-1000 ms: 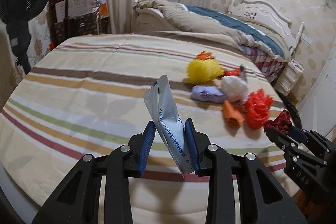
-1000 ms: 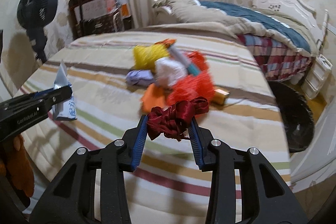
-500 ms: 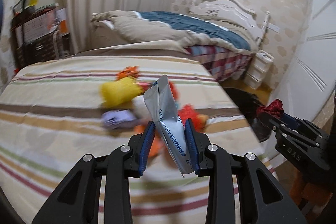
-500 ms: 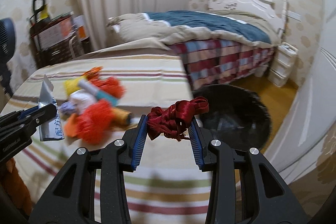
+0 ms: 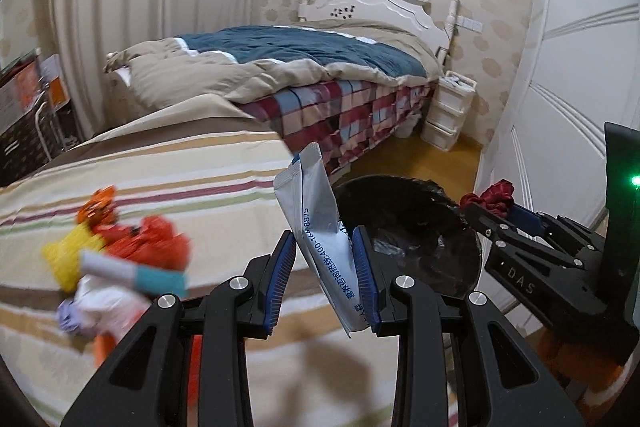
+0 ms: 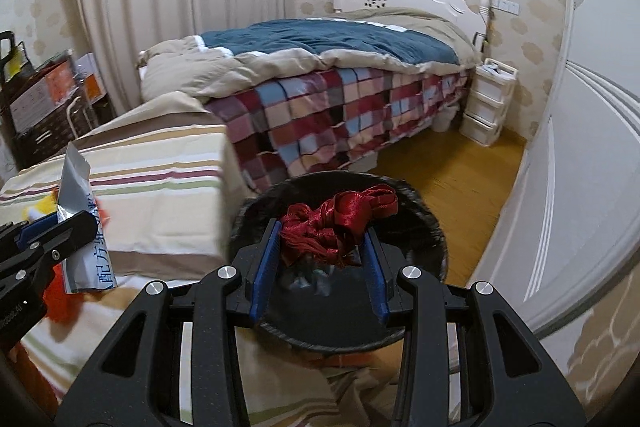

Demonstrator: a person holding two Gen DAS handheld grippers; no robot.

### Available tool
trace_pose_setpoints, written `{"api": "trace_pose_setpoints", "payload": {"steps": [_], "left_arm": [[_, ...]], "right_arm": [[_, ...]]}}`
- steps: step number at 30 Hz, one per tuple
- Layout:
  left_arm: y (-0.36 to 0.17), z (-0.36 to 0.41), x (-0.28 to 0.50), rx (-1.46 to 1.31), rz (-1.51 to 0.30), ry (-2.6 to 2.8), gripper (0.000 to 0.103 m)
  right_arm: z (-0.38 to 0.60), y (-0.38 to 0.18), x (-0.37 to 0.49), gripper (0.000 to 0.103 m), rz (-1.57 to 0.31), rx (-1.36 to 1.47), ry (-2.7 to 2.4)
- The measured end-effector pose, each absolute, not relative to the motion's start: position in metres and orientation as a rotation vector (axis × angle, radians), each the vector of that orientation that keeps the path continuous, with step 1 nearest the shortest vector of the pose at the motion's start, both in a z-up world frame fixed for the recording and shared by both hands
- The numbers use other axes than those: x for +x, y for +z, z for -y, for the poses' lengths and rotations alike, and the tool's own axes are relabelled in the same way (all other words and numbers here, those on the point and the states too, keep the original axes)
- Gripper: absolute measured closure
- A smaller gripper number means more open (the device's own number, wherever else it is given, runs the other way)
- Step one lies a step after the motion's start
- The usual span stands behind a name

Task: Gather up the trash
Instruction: 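Carry both items over the black bin and open both tools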

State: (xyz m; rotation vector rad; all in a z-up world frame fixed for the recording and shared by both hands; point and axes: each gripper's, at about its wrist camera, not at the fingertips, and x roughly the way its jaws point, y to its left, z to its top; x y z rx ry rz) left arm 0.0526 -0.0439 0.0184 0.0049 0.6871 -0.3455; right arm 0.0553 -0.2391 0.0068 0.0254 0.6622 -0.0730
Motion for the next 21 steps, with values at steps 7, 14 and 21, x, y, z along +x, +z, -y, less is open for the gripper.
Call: {"api": "trace_pose_setpoints", "payload": {"steps": [7,14,21], "left_arm": [[-0.001,0.084,0.086,0.052,-0.726,-0.354,0.070],[-0.017,0.112,0.113,0.092,-0.761,-0.348,0.070],[-0.028,0.125,0.135,0.095,-0.798,-0.334,0.070]], "right_arm": [[0.269,-0.010,0.082,0.065,-0.694,0.060,-0.099],[0.284,-0.019,0.099,0.065,-0.713,0.080,-0.106],[0.295,-0.025,0.108,0.065,-0.719,0.105,-0.110]]}}
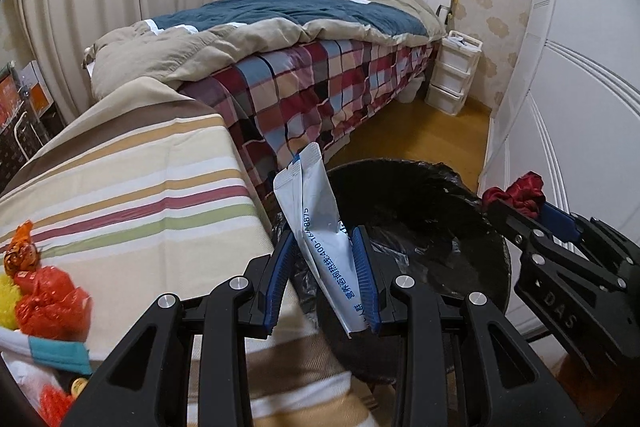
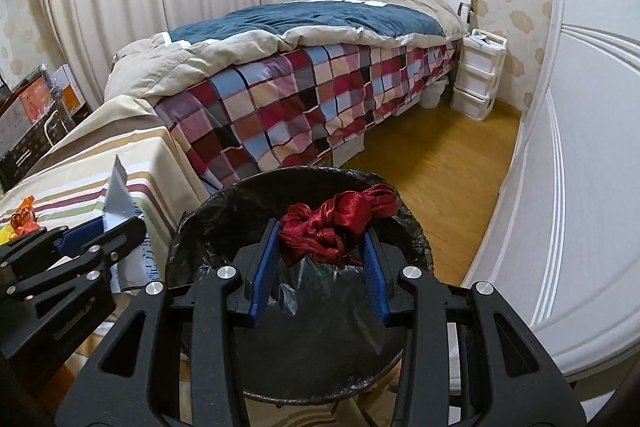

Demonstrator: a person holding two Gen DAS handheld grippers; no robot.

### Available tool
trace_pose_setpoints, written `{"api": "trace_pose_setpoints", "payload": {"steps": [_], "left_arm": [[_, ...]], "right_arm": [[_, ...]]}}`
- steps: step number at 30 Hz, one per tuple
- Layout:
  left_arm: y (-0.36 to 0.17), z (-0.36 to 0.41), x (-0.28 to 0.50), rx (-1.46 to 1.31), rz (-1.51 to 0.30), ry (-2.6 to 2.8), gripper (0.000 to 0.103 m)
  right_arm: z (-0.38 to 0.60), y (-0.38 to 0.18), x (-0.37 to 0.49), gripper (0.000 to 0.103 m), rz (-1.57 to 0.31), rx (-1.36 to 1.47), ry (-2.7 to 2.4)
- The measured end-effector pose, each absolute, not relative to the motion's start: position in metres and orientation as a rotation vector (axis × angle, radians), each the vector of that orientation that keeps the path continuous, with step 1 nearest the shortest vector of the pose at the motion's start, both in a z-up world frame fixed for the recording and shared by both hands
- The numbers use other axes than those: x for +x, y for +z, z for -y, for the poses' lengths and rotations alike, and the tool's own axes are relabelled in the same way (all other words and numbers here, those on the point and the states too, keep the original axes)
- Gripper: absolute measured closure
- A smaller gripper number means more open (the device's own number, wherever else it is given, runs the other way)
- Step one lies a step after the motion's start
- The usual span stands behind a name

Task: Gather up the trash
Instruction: 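Carry both items over the black bin and open both tools, then move both tools back to the table and grasp the orange mesh net with the right tool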

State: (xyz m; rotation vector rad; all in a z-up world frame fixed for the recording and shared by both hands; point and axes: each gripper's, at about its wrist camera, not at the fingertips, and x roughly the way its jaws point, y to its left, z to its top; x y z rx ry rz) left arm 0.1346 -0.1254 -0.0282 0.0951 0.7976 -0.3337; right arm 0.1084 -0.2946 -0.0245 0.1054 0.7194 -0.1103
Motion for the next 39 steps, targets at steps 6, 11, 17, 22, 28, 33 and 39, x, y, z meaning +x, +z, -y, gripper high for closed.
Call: {"api": "trace_pose_setpoints", "payload": {"steps": [6,11,17,22,28,33,39], "left_arm": [[-0.034,0.138,0.142,0.124,-0.806,-0.328,0.070],[-0.035,0.144,0.147,0.141,-0.809,-0.327,0.070],[-0.036,0.145,0.150,0.138,-0.818,-0.320,0.066],[-0.032,0.141,0.150,0.113,-0.805,-0.313,0.040],[-0.028,0.132,0.149,0.077,-0.796,-0.289,0.026],[-0.024,0.121,0.143,0.062,-0.785,-0.256,0.022],[-0.017,0.107,0.126,0.072,-0.778,-0.228,0.021]], "right_arm": [[0.299,-0.029,0.114,0.064,-0.727,0.109,-0.113],[0.304,-0.033,0.120,0.064,-0.735,0.118,-0.117],[0.306,-0.035,0.123,0.063,-0.740,0.117,-0.124],[0.309,-0.033,0.122,0.052,-0.729,0.129,-0.138],[0.313,-0.030,0.117,0.044,-0.716,0.131,-0.167],[0.312,-0.024,0.109,0.038,-0.703,0.131,-0.178],[0.300,-0.018,0.096,0.033,-0.697,0.116,-0.172]]}}
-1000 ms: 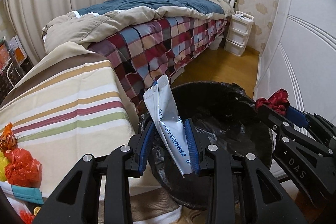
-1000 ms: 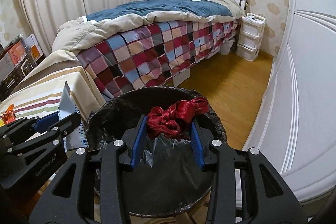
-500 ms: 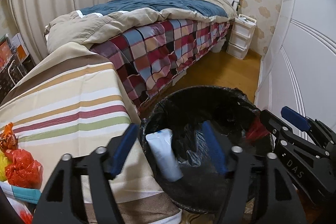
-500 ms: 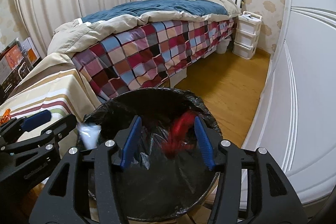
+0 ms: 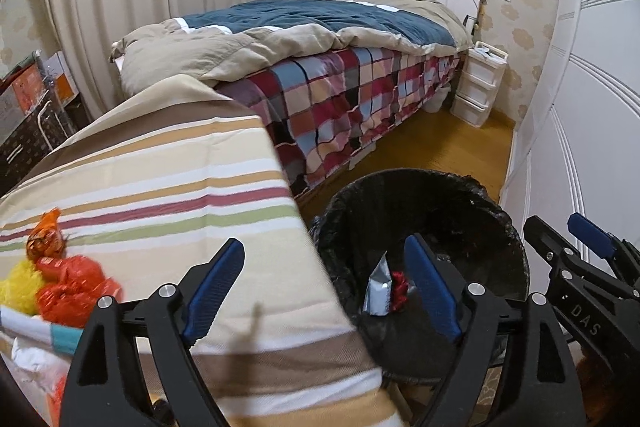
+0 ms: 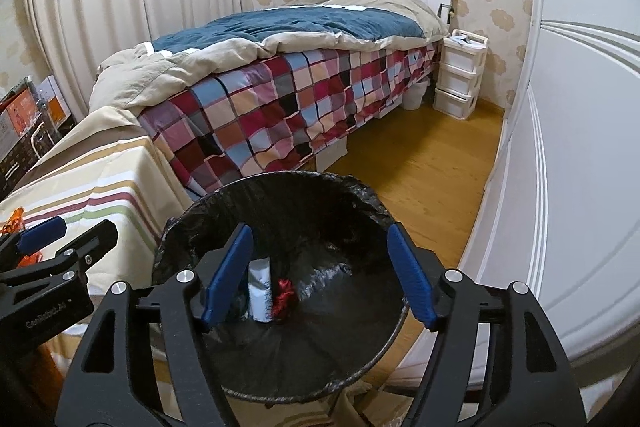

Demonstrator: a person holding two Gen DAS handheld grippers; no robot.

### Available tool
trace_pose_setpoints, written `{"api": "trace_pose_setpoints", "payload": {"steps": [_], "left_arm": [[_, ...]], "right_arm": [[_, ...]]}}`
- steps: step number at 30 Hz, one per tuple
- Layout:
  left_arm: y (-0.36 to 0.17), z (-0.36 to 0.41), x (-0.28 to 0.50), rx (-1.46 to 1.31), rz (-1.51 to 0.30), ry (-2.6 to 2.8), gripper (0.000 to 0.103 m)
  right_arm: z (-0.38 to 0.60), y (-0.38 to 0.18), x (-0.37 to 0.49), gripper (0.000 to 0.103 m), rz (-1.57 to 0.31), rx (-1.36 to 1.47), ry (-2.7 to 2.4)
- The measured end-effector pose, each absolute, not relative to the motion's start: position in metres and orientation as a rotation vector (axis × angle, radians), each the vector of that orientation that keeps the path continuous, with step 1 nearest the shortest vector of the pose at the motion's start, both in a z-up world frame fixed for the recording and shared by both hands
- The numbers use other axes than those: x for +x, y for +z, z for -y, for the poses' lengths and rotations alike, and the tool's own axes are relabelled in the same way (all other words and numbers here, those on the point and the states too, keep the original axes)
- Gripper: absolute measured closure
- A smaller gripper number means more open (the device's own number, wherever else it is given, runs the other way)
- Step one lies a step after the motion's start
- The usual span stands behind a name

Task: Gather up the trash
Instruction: 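Move both tools back to the table and grasp the orange mesh net with the right tool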

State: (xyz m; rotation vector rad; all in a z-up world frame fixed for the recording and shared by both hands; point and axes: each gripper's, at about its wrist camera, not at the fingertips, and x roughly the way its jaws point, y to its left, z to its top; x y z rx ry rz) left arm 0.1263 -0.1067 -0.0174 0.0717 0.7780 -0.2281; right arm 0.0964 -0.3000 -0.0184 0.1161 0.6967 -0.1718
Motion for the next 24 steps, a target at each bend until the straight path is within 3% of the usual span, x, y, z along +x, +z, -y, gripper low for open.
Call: {"api": "trace_pose_setpoints", "payload": {"steps": [24], "left_arm": [[0.007,-0.017,0.016,0.026,-0.750,-0.085,0.021]], "right_arm": [[0.191,-0.012,0.020,0.030,-0.721,0.078,0.006]]}}
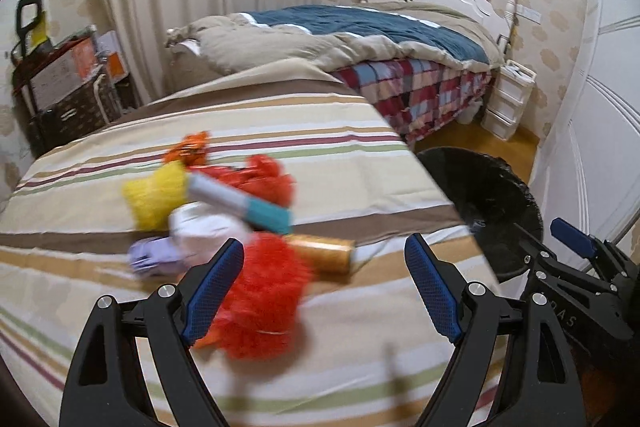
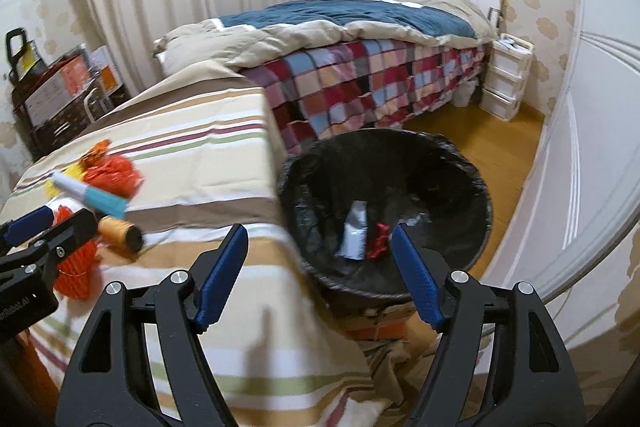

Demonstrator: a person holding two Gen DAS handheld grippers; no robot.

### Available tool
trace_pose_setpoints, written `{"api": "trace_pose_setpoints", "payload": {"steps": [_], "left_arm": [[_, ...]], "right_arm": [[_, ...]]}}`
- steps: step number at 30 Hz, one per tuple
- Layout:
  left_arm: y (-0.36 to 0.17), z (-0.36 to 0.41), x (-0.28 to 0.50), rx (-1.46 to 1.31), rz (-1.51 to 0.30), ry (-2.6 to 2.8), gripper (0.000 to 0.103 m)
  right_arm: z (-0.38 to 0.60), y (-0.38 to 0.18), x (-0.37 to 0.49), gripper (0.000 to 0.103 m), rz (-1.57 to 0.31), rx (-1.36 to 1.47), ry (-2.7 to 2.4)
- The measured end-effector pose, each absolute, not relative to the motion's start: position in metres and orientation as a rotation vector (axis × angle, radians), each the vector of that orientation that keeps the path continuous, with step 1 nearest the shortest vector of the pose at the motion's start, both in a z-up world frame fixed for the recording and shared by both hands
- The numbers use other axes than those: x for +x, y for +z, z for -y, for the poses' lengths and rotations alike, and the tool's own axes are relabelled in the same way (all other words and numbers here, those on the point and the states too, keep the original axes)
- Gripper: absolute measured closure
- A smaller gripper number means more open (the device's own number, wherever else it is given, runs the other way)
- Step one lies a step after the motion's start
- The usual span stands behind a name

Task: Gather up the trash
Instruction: 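Move both tools back to the table and grasp the orange mesh net with the right tool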

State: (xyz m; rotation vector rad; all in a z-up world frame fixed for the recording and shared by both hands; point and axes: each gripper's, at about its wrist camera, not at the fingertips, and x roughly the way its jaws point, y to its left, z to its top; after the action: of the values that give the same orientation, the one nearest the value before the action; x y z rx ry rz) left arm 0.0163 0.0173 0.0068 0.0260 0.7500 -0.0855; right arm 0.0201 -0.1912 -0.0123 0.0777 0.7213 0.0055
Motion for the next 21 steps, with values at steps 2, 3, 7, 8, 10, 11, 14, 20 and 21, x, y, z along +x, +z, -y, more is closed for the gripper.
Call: {"api": "trace_pose_setpoints", "payload": {"steps": [2,3,7,8,10,11,14,20,21], "left_arm": [[0.007,-0.033,0.010,0.016,-0.751,-0.063,0.020],[0.006,-0.042,0.008,0.006,-0.754,-0.049,0.020],[0.003,-0.073,-0.003,-0.022,-0.762,0.012,0.020],[0.002,-0.082,-0.005,-0.031,-0.764,0.028,0.020],[0.000,-0.097,-0.010,-0.044,-0.766,0.052,0.020],[-0.001,-0.105,-0.013,-0.052,-0.766,0.069,0.020],[-0.004,-0.129,-0.020,-0.077,-0.766,0.105,0.020],[-0.011,-0.174,-0.033,-0.110,-0.771,0.184,0.020],[-0.012,-0.180,-0.034,-0.117,-0.771,0.195,0.020]], "right_arm": [[0.179,-0.009,0.015,0.030,-0.717,0.066,0.028],[0.172,-0.008,0.013,0.030,-0.715,0.060,0.042],[0.150,-0.002,0.007,0.030,-0.706,0.033,0.080],[0.144,-0.001,0.007,0.030,-0.705,0.027,0.089],[0.132,0.002,0.005,0.030,-0.701,0.014,0.109],[0.126,0.004,0.005,0.030,-0.700,0.009,0.118],[0.106,0.006,0.003,0.030,-0.698,-0.011,0.149],[0.064,0.008,0.000,0.030,-0.703,-0.053,0.220],[0.058,0.007,0.000,0.030,-0.705,-0.056,0.229]]}}
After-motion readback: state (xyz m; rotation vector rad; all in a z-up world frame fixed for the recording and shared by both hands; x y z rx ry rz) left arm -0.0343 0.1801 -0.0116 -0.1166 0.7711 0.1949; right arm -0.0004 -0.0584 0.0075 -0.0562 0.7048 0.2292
